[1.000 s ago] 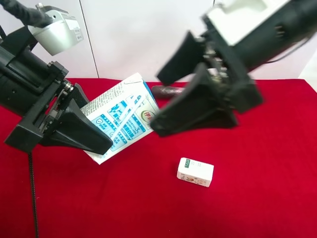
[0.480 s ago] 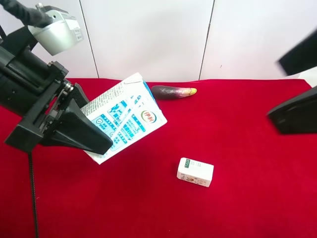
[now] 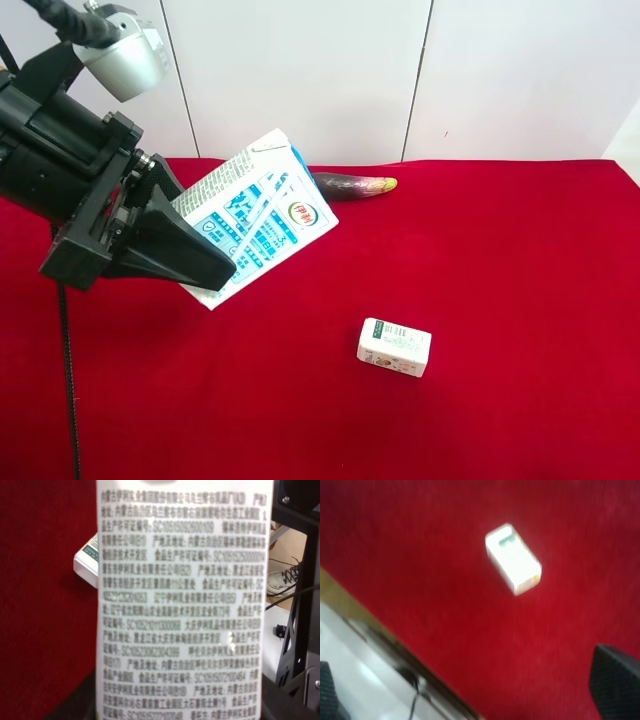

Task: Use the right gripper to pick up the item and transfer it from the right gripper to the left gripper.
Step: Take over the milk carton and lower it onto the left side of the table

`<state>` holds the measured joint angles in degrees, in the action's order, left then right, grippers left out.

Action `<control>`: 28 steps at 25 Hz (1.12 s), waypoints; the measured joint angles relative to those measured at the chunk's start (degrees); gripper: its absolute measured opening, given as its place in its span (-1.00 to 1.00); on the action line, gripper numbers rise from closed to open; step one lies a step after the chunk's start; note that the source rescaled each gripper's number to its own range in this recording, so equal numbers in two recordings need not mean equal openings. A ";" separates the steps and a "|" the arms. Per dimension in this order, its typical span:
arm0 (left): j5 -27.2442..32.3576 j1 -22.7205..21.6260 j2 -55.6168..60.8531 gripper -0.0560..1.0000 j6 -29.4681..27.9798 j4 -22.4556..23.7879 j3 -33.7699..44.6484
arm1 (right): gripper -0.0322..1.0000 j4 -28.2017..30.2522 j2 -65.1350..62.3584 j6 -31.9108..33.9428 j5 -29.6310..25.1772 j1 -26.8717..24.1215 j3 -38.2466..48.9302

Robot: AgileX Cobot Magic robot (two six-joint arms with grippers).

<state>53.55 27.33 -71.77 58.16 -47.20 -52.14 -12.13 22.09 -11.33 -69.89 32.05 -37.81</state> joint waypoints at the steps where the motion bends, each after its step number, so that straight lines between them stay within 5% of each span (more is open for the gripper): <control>1: 0.00 0.00 0.00 -0.89 0.00 0.06 0.00 | 1.00 0.44 -1.86 0.28 0.78 0.00 2.18; 11: 0.00 0.00 0.00 -0.89 0.00 0.09 0.00 | 1.00 13.09 -9.80 15.19 8.78 0.04 10.09; 24: 0.05 0.00 0.00 -0.89 0.00 0.09 0.00 | 1.00 13.87 -9.87 16.52 8.78 0.04 10.09; 28: 0.05 0.00 0.00 -0.89 0.00 0.09 0.00 | 1.00 13.87 -9.92 16.52 8.83 -3.89 10.09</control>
<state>53.60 27.33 -71.77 58.16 -47.11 -52.14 1.74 12.17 5.19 -61.06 28.16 -27.72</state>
